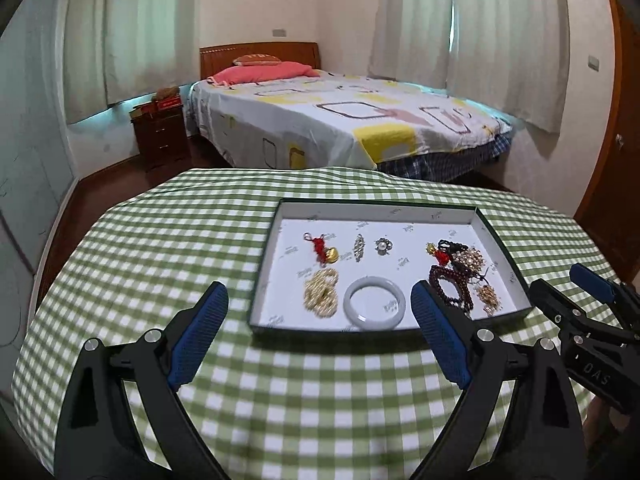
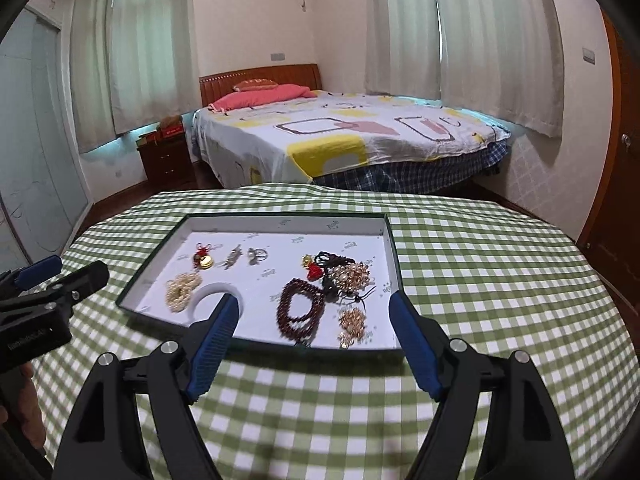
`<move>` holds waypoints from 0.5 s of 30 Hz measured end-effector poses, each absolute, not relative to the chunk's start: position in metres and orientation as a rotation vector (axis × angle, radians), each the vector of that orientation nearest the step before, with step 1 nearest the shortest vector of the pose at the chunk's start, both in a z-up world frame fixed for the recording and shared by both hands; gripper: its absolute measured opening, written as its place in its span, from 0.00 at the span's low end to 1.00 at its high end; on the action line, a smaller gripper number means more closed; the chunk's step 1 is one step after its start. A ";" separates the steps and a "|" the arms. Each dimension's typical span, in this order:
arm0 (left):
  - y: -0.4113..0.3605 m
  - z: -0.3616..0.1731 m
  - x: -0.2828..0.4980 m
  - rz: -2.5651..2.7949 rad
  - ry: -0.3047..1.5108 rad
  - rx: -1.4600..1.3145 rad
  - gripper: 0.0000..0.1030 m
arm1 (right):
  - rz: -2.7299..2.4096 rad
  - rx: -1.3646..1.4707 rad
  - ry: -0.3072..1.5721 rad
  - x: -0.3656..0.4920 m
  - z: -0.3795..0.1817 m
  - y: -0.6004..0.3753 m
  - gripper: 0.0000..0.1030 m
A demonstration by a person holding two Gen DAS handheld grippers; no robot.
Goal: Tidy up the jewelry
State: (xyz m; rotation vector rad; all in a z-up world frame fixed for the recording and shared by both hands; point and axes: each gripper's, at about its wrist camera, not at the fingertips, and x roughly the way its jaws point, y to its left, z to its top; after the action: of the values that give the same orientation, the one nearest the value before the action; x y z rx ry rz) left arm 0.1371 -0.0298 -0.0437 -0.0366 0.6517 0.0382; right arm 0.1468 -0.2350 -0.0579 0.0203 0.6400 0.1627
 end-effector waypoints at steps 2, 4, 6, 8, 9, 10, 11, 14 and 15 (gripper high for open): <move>-0.025 -0.038 0.125 0.046 0.645 -0.042 0.88 | 0.167 0.018 0.631 0.135 -0.052 -0.234 0.73; -0.021 -0.032 0.112 0.052 0.637 -0.041 0.88 | 0.174 0.020 0.619 0.125 -0.045 -0.233 0.74; -0.019 -0.027 0.101 0.055 0.627 -0.039 0.88 | 0.182 0.019 0.608 0.116 -0.039 -0.233 0.74; -0.017 -0.023 0.092 0.057 0.623 -0.042 0.88 | 0.190 0.017 0.593 0.105 -0.032 -0.231 0.75; -0.016 -0.019 0.086 0.054 0.619 -0.046 0.88 | 0.192 0.014 0.587 0.102 -0.029 -0.230 0.76; -0.015 -0.016 0.081 0.052 0.616 -0.049 0.88 | 0.196 0.010 0.579 0.096 -0.025 -0.229 0.76; -0.015 -0.012 0.076 0.049 0.611 -0.051 0.88 | 0.200 0.006 0.575 0.093 -0.023 -0.228 0.76; -0.014 -0.004 0.064 0.046 0.594 -0.047 0.88 | 0.209 -0.004 0.555 0.082 -0.014 -0.226 0.76; -0.014 -0.001 0.059 0.049 0.586 -0.044 0.89 | 0.209 -0.007 0.548 0.079 -0.011 -0.225 0.76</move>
State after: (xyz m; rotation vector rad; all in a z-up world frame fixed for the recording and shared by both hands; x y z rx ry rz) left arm 0.0593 -0.0136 -0.0008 -0.0437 0.5863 0.0490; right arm 0.0789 -0.2248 -0.0113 -0.0075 0.5484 0.2093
